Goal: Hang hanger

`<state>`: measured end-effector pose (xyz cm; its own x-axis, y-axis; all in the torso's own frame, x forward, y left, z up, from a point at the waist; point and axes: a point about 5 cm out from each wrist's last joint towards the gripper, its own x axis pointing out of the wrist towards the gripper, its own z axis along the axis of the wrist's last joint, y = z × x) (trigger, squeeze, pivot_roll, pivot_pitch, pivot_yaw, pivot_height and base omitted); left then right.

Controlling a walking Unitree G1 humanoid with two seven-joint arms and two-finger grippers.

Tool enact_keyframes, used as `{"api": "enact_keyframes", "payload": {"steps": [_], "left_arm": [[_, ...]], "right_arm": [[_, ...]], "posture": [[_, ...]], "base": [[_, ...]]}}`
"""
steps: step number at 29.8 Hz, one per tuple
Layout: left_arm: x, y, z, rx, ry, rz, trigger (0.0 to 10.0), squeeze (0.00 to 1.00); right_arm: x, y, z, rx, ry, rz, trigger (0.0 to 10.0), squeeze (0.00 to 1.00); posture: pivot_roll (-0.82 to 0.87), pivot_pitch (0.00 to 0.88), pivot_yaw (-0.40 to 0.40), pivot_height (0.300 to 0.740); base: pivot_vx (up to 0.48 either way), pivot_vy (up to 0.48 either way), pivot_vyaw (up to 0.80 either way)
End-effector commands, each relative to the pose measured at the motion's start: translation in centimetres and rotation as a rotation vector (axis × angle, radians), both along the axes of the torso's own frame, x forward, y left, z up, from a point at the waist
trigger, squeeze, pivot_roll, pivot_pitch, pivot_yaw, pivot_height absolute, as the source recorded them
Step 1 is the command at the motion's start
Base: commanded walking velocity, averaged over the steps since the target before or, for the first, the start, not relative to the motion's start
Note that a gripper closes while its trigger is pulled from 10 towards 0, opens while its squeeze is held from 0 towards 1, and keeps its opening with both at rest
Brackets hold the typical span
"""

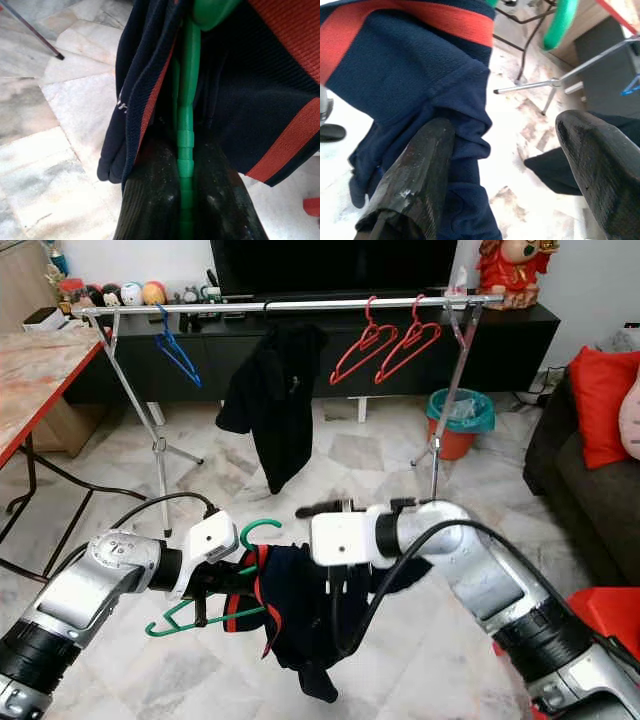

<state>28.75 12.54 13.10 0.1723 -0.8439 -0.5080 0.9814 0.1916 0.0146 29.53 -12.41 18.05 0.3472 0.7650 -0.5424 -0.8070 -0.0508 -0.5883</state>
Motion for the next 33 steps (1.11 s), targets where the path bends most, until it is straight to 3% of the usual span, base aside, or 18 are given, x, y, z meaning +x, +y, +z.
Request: {"api": "enact_keyframes", "payload": {"steps": [1, 7, 12, 25, 33], "left_arm": [[0.1, -0.5, 1.1, 0.007, -0.042, -0.052, 10.0, 0.00], [0.2, -0.6, 1.2, 0.013, -0.049, -0.066, 10.0, 0.00], [0.2, -0.8, 1.2, 0.014, -0.050, -0.082, 10.0, 0.00], [0.0, -1.3, 1.3, 0.016, -0.053, -0.122, 10.0, 0.00], [-0.1, -1.5, 1.2, 0.018, -0.053, -0.128, 10.0, 0.00]], "right_arm": [[-0.2, 0.0, -0.5, -0.010, 0.027, 0.026, 10.0, 0.00], [-1.5, -0.2, -2.0, -0.066, 0.157, 0.083, 10.0, 0.00], [-1.8, -0.2, -2.6, -0.081, 0.183, 0.099, 10.0, 0.00], [0.2, 0.7, -2.4, 0.014, 0.146, 0.011, 10.0, 0.00], [0.1, 0.9, -2.8, 0.019, 0.193, 0.022, 10.0, 0.00]], "posture": [[-0.12, 0.000, 0.064, 0.740], [-0.11, 0.000, 0.064, 0.740], [-0.11, 0.000, 0.064, 0.740], [-0.11, 0.000, 0.057, 0.740], [-0.10, 0.000, 0.054, 0.740]], "base": [[0.000, 0.000, 0.00], [0.000, 0.000, 0.00], [0.000, 0.000, 0.00], [0.000, 0.000, 0.00], [0.000, 0.000, 0.00]]}}
